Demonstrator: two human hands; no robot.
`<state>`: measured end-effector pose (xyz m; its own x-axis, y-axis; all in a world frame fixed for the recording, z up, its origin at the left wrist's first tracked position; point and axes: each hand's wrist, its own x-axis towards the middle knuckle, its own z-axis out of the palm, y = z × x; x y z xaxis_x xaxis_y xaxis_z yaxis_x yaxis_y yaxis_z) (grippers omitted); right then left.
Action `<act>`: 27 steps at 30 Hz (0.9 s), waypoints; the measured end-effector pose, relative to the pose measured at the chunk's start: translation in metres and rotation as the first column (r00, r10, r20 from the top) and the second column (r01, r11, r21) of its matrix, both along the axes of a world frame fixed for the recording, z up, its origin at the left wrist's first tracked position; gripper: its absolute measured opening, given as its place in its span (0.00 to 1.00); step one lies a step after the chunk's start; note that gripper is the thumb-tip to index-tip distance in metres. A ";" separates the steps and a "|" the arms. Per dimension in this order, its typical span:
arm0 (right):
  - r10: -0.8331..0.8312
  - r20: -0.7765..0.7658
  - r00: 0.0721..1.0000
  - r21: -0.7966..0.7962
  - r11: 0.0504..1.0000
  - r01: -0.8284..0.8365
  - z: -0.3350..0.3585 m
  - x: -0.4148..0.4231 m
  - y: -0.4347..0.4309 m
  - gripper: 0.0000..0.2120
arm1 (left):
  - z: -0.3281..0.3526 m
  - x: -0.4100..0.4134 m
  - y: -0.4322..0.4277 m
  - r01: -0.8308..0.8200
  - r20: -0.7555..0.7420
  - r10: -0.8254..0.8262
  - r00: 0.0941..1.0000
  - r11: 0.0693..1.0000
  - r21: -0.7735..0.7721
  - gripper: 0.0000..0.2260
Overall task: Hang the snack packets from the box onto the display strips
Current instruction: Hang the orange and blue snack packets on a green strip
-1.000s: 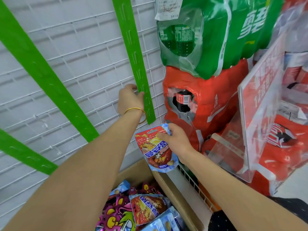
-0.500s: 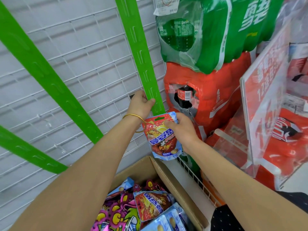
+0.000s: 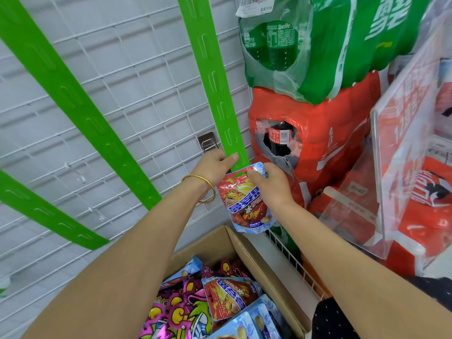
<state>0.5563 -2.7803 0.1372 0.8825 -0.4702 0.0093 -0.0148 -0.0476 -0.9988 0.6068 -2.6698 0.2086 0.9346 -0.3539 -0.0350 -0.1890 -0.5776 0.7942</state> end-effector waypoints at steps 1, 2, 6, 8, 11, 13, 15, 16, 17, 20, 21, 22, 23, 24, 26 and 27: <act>-0.008 0.005 1.000 -0.009 1.000 0.008 -0.001 0.001 0.001 0.08 | 0.000 0.000 0.001 -0.001 -0.009 0.001 1.000 1.000 -0.004 0.17; -0.015 0.008 1.000 -0.014 1.000 0.015 -0.001 0.001 0.001 0.09 | -0.001 -0.002 0.001 0.001 -0.015 -0.002 1.000 1.000 -0.013 0.17; -0.027 0.016 1.000 -0.045 0.999 0.028 -0.001 0.000 0.002 0.12 | -0.001 -0.006 0.000 0.008 -0.043 -0.010 0.999 0.999 -0.053 0.17; -0.026 0.018 1.000 -0.055 0.998 0.027 -0.001 -0.001 0.002 0.13 | -0.001 -0.007 -0.002 0.002 -0.075 -0.008 0.997 0.997 -0.075 0.17; -0.026 0.017 1.000 -0.050 0.998 0.027 -0.001 -0.001 0.001 0.15 | -0.002 -0.007 -0.002 -0.015 -0.101 0.007 0.995 0.997 -0.079 0.16; -0.026 0.006 1.000 -0.048 0.998 0.026 -0.001 -0.001 0.000 0.16 | -0.002 -0.007 -0.002 -0.026 -0.131 0.014 0.991 0.996 -0.089 0.14; -0.024 -0.001 1.000 -0.061 0.998 0.024 -0.003 0.000 0.000 0.15 | -0.003 -0.006 -0.001 -0.033 -0.140 0.018 0.990 0.994 -0.101 0.17; -0.022 -0.006 1.000 -0.067 0.997 0.022 -0.004 0.000 -0.001 0.15 | -0.005 -0.005 0.001 -0.031 -0.140 0.016 0.990 0.994 -0.106 0.19; -0.021 -0.012 1.000 -0.075 0.997 0.020 -0.005 0.001 -0.001 0.16 | -0.007 -0.002 0.002 -0.033 -0.141 0.018 0.990 0.993 -0.110 0.23; -0.007 -0.029 1.000 -0.091 0.996 0.005 -0.008 0.003 -0.003 0.16 | -0.011 0.001 0.005 -0.041 -0.141 0.025 0.990 0.993 -0.113 0.23; 0.002 -0.043 0.999 -0.093 0.996 -0.006 -0.009 0.002 -0.004 0.15 | -0.011 0.000 0.005 -0.045 -0.133 0.029 0.991 0.992 -0.118 0.20; 0.013 -0.058 0.998 -0.101 0.995 -0.019 -0.010 0.002 -0.005 0.13 | -0.011 -0.001 0.005 -0.048 -0.118 0.035 0.992 0.992 -0.115 0.16; 0.022 -0.079 0.997 -0.114 0.993 -0.031 -0.012 0.003 -0.006 0.11 | -0.012 -0.001 0.005 -0.051 -0.104 0.040 0.994 0.993 -0.107 0.13; 0.031 -0.100 0.995 -0.127 0.991 -0.044 -0.014 0.002 -0.006 0.12 | -0.013 0.000 0.005 -0.051 -0.090 0.042 0.995 0.993 -0.102 0.12; 0.054 -0.132 0.990 -0.154 0.985 -0.075 -0.018 0.003 -0.008 0.13 | -0.017 0.001 0.007 -0.052 -0.062 0.045 0.997 0.993 -0.106 0.12; 0.064 -0.146 0.987 -0.169 0.982 -0.089 -0.020 0.003 -0.008 0.12 | -0.019 0.001 0.008 -0.051 -0.053 0.045 0.998 0.992 -0.111 0.12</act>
